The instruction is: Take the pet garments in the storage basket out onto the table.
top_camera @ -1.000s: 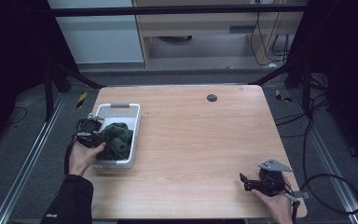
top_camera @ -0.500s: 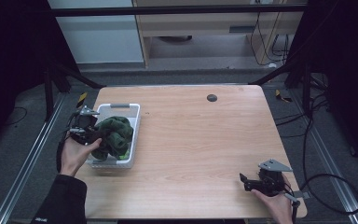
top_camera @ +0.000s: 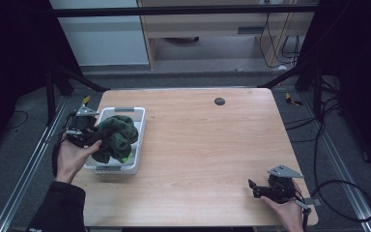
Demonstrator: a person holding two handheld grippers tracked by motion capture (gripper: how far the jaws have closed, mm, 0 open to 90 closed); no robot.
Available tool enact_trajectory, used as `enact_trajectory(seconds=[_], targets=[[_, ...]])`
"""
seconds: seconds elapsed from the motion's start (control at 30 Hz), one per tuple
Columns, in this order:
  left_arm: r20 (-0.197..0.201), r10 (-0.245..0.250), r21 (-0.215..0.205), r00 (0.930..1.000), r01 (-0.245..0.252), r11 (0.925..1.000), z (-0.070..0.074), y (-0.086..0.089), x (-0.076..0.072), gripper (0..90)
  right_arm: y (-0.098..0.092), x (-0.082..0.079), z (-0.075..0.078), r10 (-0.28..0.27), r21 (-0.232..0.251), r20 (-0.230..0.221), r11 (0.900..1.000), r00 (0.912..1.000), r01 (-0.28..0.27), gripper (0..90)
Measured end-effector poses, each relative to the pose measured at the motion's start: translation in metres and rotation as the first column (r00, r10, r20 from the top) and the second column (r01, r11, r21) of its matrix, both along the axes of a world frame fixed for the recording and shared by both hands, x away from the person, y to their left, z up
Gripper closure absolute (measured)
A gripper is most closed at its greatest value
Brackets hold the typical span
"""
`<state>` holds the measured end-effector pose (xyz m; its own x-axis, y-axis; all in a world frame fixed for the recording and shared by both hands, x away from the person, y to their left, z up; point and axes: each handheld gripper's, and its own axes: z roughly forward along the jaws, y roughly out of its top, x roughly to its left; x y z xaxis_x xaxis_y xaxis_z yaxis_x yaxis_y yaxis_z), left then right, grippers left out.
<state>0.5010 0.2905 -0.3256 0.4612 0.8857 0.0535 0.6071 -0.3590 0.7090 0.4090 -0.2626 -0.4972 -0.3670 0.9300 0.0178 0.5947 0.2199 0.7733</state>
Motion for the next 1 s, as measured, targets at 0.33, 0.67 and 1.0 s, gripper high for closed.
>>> enact_trajectory(seconds=[0.33, 0.67, 1.0], targets=[[0.031, -0.016, -0.010, 0.9994, 0.016, 0.9998, 0.014, 0.000, -0.009, 74.3, 0.000, 0.000, 0.000, 0.004, -0.007, 0.007, 1.000, 1.0000, -0.003, 8.9], [0.034, -0.078, -0.006, 0.9964, 0.078, 0.9969, 0.022, -0.016, -0.014, 74.3, -0.001, -0.001, 0.001, 0.000, 0.000, 0.016, 1.000, 0.9999, 0.000, 8.6], [0.041, -0.161, 0.008, 0.9861, 0.161, 0.9869, 0.029, -0.042, -0.021, 74.3, -0.002, -0.001, 0.002, -0.005, 0.003, 0.023, 1.000, 0.9997, 0.005, 8.7]])
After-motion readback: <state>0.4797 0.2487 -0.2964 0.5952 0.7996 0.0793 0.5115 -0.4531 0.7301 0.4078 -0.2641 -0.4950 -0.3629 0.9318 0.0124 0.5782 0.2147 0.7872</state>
